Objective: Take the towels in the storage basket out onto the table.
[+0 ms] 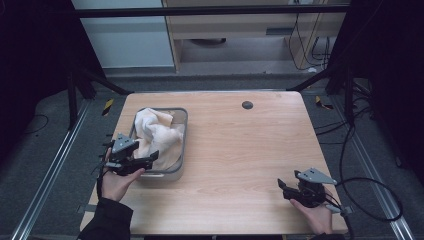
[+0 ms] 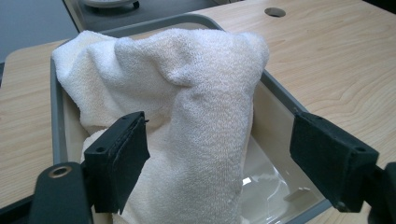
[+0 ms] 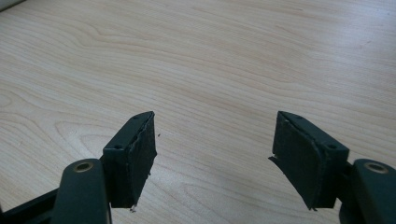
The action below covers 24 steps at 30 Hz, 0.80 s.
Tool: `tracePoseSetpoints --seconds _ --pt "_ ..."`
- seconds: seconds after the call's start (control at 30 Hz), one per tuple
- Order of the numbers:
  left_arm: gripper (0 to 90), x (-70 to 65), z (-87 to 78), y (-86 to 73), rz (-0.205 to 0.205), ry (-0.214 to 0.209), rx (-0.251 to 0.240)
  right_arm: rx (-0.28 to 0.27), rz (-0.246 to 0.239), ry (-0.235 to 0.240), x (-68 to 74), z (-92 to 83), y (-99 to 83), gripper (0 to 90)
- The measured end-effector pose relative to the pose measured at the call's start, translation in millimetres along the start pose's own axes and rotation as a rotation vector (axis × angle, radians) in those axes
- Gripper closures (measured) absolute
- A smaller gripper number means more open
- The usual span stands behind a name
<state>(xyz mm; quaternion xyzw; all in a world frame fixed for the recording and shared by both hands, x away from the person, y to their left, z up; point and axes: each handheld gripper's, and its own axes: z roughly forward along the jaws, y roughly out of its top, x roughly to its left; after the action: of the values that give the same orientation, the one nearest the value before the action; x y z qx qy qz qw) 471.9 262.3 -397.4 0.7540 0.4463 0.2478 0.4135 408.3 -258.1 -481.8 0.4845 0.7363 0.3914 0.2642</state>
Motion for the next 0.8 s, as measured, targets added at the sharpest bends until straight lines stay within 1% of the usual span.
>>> tracePoseSetpoints --seconds 0.1,0.23,0.4,0.53,0.7,0.73,0.8 --pt "18.7 0.1 4.9 0.9 0.008 -0.002 0.012 0.000 0.000 0.001 -0.6 0.1 0.1 29.6" --pt "19.0 1.4 9.7 0.6 0.006 -0.002 0.023 -0.006 0.004 0.003 -0.5 -1.3 0.1 29.1" --pt "19.4 2.7 15.2 -0.5 0.012 0.002 0.041 0.001 0.005 0.005 -0.4 -0.9 -0.2 28.7" --pt "19.8 3.8 19.5 -0.8 0.014 0.001 0.053 0.003 -0.003 0.004 -0.7 0.3 -0.4 28.6" --pt "20.2 2.8 25.2 -0.5 0.029 -0.005 0.075 0.000 0.001 0.007 -0.9 -0.3 -0.3 28.5" --pt "20.2 2.4 26.8 0.0 0.038 -0.001 0.085 -0.001 0.004 0.008 -1.1 -0.2 -0.3 28.5" --pt "20.3 1.2 29.2 0.2 0.044 -0.005 0.091 0.008 0.013 0.012 -1.1 0.9 -0.1 28.3"
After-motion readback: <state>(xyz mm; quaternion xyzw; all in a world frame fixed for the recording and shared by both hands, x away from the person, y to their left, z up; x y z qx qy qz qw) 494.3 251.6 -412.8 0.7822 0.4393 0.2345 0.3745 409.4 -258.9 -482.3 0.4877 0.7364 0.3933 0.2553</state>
